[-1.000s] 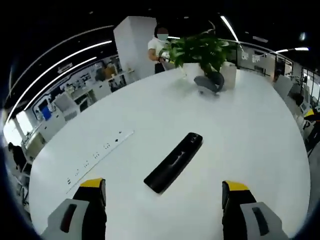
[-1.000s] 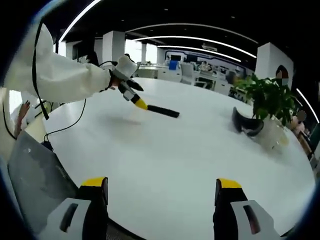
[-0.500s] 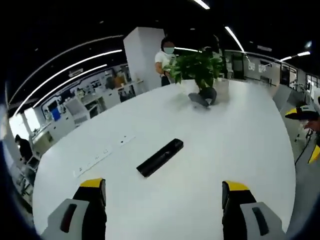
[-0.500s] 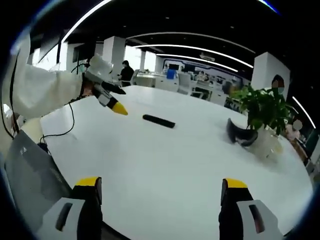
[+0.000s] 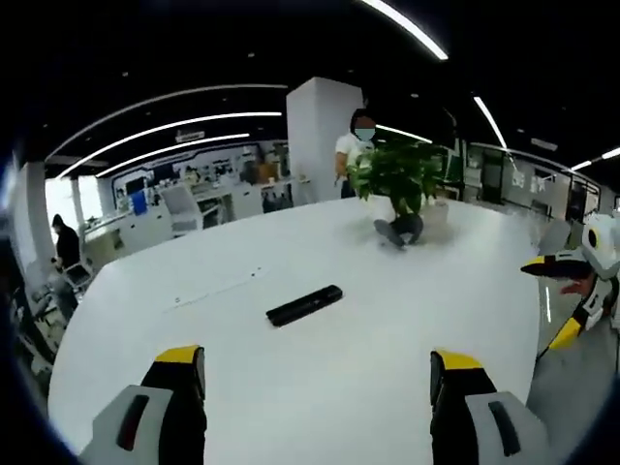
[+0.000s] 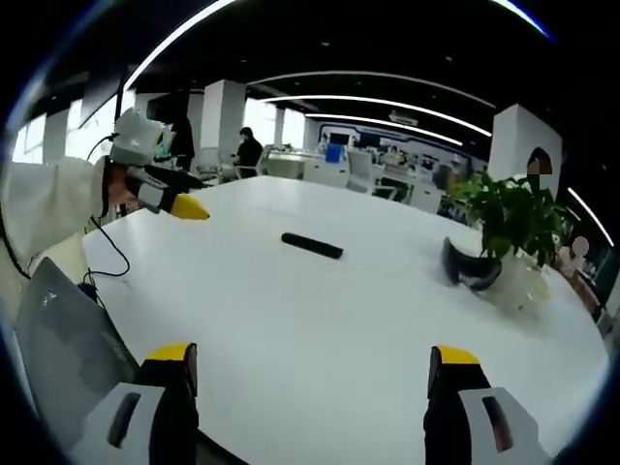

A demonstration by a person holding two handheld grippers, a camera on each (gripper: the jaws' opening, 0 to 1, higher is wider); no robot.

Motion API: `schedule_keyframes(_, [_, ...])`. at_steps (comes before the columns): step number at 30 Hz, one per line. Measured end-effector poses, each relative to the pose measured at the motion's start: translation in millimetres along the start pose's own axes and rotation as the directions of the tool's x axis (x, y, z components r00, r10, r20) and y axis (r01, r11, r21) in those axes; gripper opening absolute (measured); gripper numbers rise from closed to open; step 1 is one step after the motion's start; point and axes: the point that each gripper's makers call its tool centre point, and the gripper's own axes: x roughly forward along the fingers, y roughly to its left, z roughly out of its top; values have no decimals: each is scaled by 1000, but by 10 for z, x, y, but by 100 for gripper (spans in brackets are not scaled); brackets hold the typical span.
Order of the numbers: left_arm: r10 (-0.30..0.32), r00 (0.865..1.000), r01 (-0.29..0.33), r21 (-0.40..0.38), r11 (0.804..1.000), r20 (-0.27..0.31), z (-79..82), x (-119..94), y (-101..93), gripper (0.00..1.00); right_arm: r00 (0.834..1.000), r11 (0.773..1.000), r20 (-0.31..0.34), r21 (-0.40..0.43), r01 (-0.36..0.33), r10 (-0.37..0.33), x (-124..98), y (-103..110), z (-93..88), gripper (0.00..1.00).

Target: Press the specified remote control buttons in sequence, fully releasing each button before pressing the next.

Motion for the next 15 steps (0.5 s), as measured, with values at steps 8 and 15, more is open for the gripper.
schedule_keyframes(8, [53, 999, -53, -26, 998, -8, -289, -411, -221, 100, 1000, 1000, 15, 4, -6, 6, -18, 8, 27, 99])
schedule_keyframes(15, [153, 988, -153, -1, 988, -3, -514, -638, -245, 100, 1000, 1000, 20, 11, -13, 12, -18, 14, 37, 99])
